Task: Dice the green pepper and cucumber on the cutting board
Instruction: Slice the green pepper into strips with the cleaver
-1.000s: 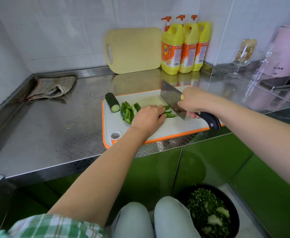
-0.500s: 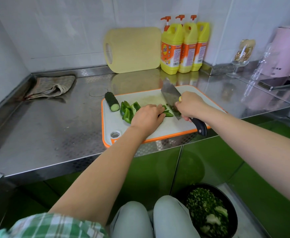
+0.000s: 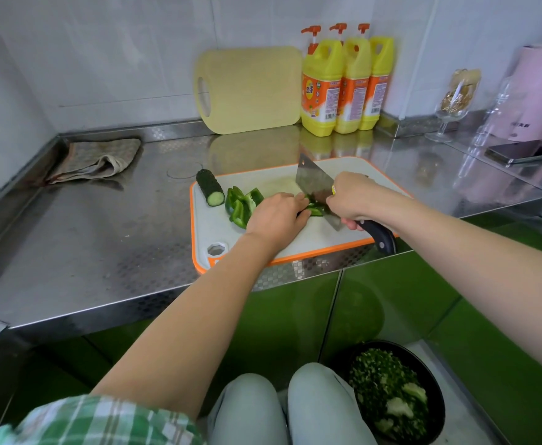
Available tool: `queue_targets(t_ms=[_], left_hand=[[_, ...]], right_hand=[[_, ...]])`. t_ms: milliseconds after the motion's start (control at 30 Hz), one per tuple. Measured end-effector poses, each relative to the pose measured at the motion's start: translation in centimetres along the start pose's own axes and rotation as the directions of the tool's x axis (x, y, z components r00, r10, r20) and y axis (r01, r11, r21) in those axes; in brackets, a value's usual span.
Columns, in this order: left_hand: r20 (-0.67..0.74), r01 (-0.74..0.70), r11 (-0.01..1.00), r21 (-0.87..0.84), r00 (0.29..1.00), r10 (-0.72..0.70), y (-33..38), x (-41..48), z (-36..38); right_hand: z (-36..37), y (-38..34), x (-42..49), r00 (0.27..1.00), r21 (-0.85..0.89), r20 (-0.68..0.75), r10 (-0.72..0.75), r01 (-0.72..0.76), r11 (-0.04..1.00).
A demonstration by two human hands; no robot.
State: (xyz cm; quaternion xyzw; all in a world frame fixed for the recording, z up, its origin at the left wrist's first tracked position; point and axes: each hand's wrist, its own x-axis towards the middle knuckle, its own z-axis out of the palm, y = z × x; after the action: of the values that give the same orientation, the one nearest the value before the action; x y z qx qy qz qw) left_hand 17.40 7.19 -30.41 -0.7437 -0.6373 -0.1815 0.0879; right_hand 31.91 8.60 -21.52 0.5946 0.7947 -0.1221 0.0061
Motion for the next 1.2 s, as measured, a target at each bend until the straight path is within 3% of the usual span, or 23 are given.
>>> queue_targets(t_ms=[133,333,500,667,800,900,1067,1200], left_hand=[[0.026,-0.014,1.000,0.013,1.000,0.014,0.0,0.1,-0.4],[0.082,-0.029,0.986,0.166,0.996,0.016,-0.1,0.6,-2.0],[0.114,-0.010,0.954,0.298,0.993,-0.025,-1.0,0.0,-2.3],[0.121,0.000,0.941,0.338,0.992,-0.043,-0.7,-0.8,-1.7],[0.108,0.015,0.935,0.354,0.993,-0.057,-0.8,-0.9,-1.6],[0.102,0.017,0.935,0.355,0.993,-0.056,-0.7,-1.0,-1.6],[0.096,0.025,0.932,0.360,0.993,-0.063,-0.6,-1.0,-1.8],[0.081,0.026,0.930,0.366,0.995,-0.060,-0.5,-1.1,-1.8]], right_hand=[[0.5,-0.6,0.6,0.998,0.034,-0.061,-0.004,0.007,0.999],[-0.4,1.1,0.7,0.991,0.275,-0.129,-0.036,0.071,0.959],[-1.8,0.3,-0.2,0.999,0.057,-0.015,-0.039,0.040,0.998],[-0.3,0.0,-0.6,0.998,-0.016,-0.003,-0.067,0.067,0.998],[-0.5,0.1,-0.6,0.998,0.078,0.023,-0.064,0.062,0.995],[0.0,0.3,-0.4,0.994,0.175,-0.023,-0.104,0.107,0.979],[0.7,1.0,0.3,0.993,0.288,-0.106,-0.050,0.079,0.955],[-0.3,0.8,-0.1,0.993,0.292,-0.103,-0.064,0.092,0.952]])
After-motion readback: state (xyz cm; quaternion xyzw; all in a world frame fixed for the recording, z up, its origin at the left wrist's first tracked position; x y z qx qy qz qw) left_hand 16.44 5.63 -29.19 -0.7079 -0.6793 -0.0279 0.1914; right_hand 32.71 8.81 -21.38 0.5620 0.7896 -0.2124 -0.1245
